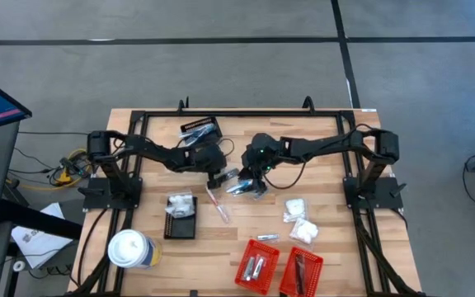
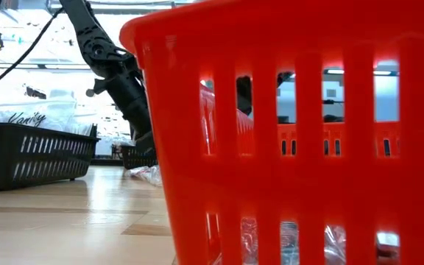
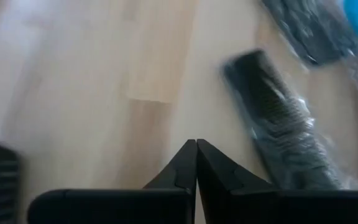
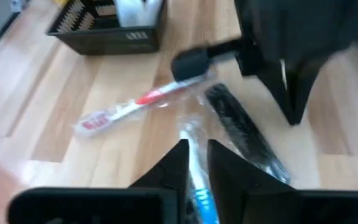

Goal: Pick & Place Travel size toiletries
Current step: Put the black hair brush into the right red bin

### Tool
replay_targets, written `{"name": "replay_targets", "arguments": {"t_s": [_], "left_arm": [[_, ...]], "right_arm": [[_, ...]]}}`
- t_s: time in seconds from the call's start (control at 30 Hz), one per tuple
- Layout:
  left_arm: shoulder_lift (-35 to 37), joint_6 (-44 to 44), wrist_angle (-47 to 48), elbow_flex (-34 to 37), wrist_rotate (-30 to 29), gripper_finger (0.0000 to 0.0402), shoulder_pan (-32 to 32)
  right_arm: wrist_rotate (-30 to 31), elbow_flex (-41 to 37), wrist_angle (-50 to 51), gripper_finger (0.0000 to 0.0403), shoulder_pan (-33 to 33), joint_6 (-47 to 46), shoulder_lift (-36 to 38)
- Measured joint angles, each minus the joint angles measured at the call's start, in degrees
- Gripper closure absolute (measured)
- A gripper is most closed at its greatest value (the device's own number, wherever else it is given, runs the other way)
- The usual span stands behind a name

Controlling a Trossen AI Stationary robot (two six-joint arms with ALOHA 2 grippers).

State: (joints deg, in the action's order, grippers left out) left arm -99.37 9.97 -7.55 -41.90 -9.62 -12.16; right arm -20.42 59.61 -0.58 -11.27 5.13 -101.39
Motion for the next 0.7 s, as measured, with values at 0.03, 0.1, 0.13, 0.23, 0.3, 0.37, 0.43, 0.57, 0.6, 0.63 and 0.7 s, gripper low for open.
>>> {"name": "replay_targets", "arguments": {"t_s": [0.03,0.1,0.13,0.23,0.3,0.37,0.43,0.57,0.6,0.63,0.7], "left_arm": [[1.27,0.06,0.01,0.48,-0.49,0.04,0.27],[3.4,0.08,-0.82,1.3,0.04,0.04,0.6],[4.52,0.09,-0.46,1.98,0.32,0.04,0.71],[8.21,-0.13,0.67,3.58,2.68,0.04,0.46],[10.96,-0.77,3.52,4.25,6.13,0.04,0.23],[12.18,-1.87,7.08,4.19,8.74,0.04,0.19],[13.24,-2.89,11.41,4.3,10.18,0.04,-0.23],[13.46,-4.41,13.4,4.17,13.7,0.04,-0.75],[13.4,-4.37,13.8,4.25,14.01,0.04,-0.72],[13.08,-4.33,13.05,4.22,14.01,0.04,-0.62],[12.95,-4.34,12.82,4.22,14.09,0.04,-0.66]], "right_arm": [[0.41,0.0,-0.65,0.034,-0.09,0.0,-0.32],[0.86,0.0,-1.09,0.0325,-0.66,-0.04,-0.37],[0.9,0.0,-1.85,0.0318,-0.95,-0.05,-0.36],[0.98,0.02,-2.07,0.0304,-1.24,-0.46,-0.34],[0.98,0.02,-2.03,0.0298,-1.21,-0.5,-0.35],[0.97,0.02,-2.1,0.0294,-1.17,-0.62,-0.35],[0.96,0.0,-2.28,0.0294,-1.11,-0.63,-0.35],[1.0,0.02,-3.06,0.0294,-1.13,-0.66,-0.35],[1.0,0.02,-3.19,0.0294,-1.06,-0.66,-0.33],[1.01,0.02,-3.28,0.0294,-0.94,-0.66,-0.35],[1.0,0.02,-3.28,0.0294,-0.6,-0.63,-0.34]]}}
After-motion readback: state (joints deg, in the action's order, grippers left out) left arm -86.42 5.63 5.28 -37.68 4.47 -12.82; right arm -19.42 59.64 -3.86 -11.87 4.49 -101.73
